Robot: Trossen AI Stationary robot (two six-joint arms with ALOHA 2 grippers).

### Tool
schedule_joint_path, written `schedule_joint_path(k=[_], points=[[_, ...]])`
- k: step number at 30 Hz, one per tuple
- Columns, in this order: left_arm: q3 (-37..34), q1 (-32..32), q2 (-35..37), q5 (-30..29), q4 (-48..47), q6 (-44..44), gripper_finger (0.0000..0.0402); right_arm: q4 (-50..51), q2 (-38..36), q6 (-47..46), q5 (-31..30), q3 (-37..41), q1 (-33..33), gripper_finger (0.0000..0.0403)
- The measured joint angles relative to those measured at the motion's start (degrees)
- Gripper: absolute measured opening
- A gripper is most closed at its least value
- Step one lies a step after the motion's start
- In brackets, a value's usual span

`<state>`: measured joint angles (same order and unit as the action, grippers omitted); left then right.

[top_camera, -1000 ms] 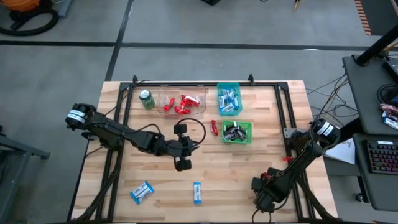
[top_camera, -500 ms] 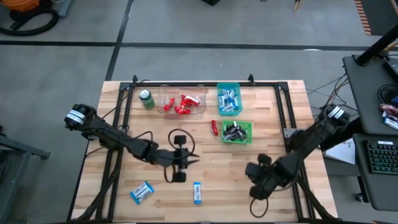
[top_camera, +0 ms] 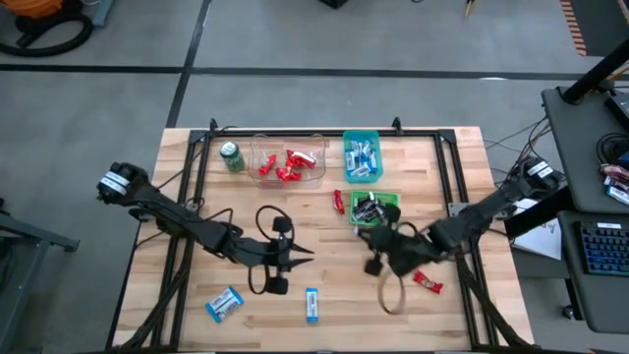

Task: Sort candy
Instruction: Put the brown chocolate bar into the green bin

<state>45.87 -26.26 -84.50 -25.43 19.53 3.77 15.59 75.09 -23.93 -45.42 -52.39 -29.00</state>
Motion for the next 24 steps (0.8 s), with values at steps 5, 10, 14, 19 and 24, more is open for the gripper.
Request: schedule_joint_path(k=[5, 10, 14, 19, 24], points=[[-0.2, -0.4, 3.7, 0.0, -2.7, -2.2, 0.0052, 12.4, 3.4, -5.1, 2.1, 0.6, 9.3, 0.0009], [-0.3, -0.7, 5.7, 0.0, -8.5, -6.9, 0.0052, 25.7, 5.3, -10.9, 5.0, -0.5, 14.0, 0.0023], [-0.4, -0.7, 5.4, -0.1, -9.3, -7.5, 0.0052, 26.1, 5.3, -11.0, 7.3, -0.5, 15.1, 0.0039], [-0.4, -0.7, 5.0, -0.1, -9.5, -7.5, 0.0052, 26.1, 5.3, -11.1, 11.4, -0.5, 16.3, 0.0042], [-0.4, -0.7, 5.0, -0.1, -9.5, -7.4, 0.0052, 26.1, 5.3, -11.9, 13.8, -0.5, 16.7, 0.0043]])
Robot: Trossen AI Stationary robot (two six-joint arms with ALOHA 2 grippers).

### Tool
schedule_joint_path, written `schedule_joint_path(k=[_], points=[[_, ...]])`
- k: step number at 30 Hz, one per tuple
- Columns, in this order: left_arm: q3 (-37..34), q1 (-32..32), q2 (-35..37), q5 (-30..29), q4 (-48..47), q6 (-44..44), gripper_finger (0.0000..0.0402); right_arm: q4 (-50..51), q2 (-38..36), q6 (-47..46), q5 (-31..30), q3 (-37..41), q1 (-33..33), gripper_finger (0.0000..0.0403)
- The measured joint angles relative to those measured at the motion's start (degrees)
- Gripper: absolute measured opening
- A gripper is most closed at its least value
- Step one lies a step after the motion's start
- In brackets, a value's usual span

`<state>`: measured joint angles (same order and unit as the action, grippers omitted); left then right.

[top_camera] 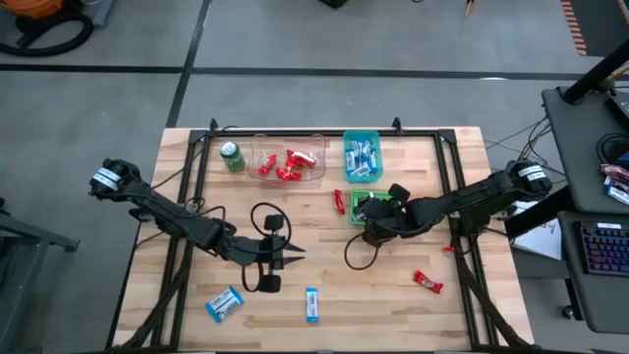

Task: Sort candy
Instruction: Put the brown chocolate bar into the green bin

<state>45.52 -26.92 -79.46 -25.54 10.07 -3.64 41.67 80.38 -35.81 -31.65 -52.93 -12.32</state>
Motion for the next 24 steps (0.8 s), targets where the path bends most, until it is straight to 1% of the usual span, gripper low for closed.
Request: schedule_joint_path(k=[4, 9, 11, 13, 17, 24], points=[[0.0, 0.0, 0.0, 0.0, 0.0, 0.0, 0.0052, 0.0, 0.0, 0.2, 0.2, 0.0, 0.0, 0.0043], [0.0, 0.0, 0.0, 0.0, 0.1, 0.0, 0.0052, -0.1, 0.0, 3.9, 1.7, 0.0, 0.0, 0.0034], [0.0, 0.0, 0.0, 0.0, 0.1, 0.0, 0.0052, -0.5, 0.0, 2.1, 1.6, 0.0, 0.1, 0.0029], [0.0, 0.0, 0.0, 0.0, 0.1, 0.0, 0.0052, -0.3, 0.0, 0.0, 2.0, 0.0, 0.4, 0.0034], [0.0, 0.1, 0.0, 0.0, 0.2, -0.1, 0.0052, 0.0, 0.0, -4.4, 2.1, 0.0, 0.7, 0.0073], [0.0, 0.1, 0.0, -0.5, 0.1, -1.0, 0.0052, -0.2, 0.0, -4.2, 1.7, 0.0, 0.7, 0.0163]])
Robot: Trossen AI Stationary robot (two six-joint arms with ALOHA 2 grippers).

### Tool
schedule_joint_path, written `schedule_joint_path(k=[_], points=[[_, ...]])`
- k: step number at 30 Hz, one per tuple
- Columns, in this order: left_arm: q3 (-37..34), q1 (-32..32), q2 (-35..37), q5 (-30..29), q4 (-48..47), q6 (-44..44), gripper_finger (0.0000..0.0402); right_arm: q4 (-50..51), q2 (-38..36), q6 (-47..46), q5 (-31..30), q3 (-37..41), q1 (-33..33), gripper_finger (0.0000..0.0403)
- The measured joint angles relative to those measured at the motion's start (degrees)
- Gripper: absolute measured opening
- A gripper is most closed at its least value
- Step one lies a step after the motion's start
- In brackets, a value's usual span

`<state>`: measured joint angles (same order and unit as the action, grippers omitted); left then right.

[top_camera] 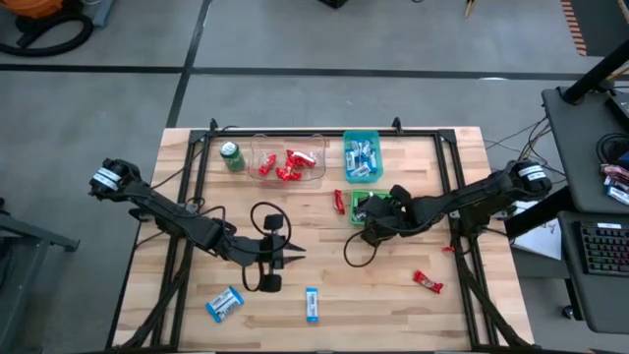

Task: Sort candy
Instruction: Put the brown chocolate bar into the green bin, then put the white chocolate bar into the blue bin

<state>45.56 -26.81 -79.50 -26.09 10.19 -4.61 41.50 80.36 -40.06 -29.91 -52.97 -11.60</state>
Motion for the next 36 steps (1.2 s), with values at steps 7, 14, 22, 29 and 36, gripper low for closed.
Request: schedule_joint_path(k=[7, 14, 22, 29, 36], points=[[3.3, 0.0, 0.0, 1.1, -12.1, -13.2, 0.0052, -0.5, -0.9, 0.0, 0.0, -1.6, -0.2, 0.0204], [9.1, -3.2, 0.0, 4.3, -38.9, -36.4, 0.0052, -7.5, -1.2, 4.4, -0.1, -2.9, -1.5, 0.0205], [10.3, -11.7, -1.3, 17.8, -51.3, -65.1, 0.0052, -13.0, -1.1, 7.0, -0.2, -2.8, -3.4, 0.0205], [12.5, -18.9, -8.0, 23.2, -54.5, -76.8, 0.0046, -14.6, -1.0, 7.1, -1.6, -2.8, -3.5, 0.0205], [16.4, -22.5, -13.2, 24.2, -60.4, -84.1, 0.0041, -15.8, -0.6, 7.1, -1.5, -2.8, -3.5, 0.0205]])
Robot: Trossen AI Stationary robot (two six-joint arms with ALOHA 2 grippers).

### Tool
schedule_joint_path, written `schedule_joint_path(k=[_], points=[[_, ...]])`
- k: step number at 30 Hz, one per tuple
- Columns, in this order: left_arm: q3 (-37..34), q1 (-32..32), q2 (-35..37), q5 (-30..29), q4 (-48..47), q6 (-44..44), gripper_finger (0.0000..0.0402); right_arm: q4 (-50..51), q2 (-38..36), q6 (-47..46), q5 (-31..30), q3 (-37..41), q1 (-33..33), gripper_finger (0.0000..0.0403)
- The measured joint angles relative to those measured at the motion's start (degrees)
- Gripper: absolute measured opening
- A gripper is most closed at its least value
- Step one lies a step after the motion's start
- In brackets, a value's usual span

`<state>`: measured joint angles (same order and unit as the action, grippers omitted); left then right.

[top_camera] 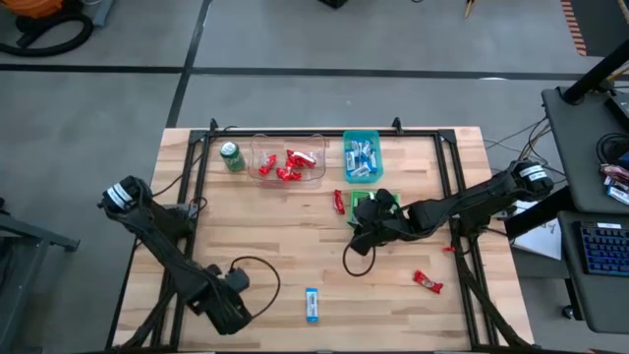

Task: Sort candy
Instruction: Put the white chocolate bar into the blue bin

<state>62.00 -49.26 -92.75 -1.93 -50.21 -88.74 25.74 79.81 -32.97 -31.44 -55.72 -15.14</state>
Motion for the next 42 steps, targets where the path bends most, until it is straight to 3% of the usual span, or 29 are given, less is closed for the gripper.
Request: schedule_joint_path(k=[6, 19, 28, 34, 42], points=[[3.1, -0.3, -6.6, 5.8, -0.4, -3.0, 0.0052, -1.1, 1.0, 0.8, 0.3, 0.0, 0.0, 0.0206], [12.6, -0.6, -17.5, 4.2, -9.9, -0.3, 0.0153, -1.4, 2.6, 2.8, 0.4, 0.0, 0.0, 0.0206], [12.2, -0.6, -20.3, 4.5, -9.8, -0.3, 0.0166, -2.4, 2.6, 3.2, 0.4, 0.0, 0.0, 0.0206], [12.3, -0.8, -20.4, 4.0, -9.5, 1.5, 0.0133, -2.5, 2.6, 3.2, 0.4, 0.0, 0.0, 0.0206], [12.2, -0.8, -20.1, 3.5, -10.1, 3.4, 0.0015, -2.5, 2.6, 3.2, 0.4, 0.0, -0.4, 0.0206]])
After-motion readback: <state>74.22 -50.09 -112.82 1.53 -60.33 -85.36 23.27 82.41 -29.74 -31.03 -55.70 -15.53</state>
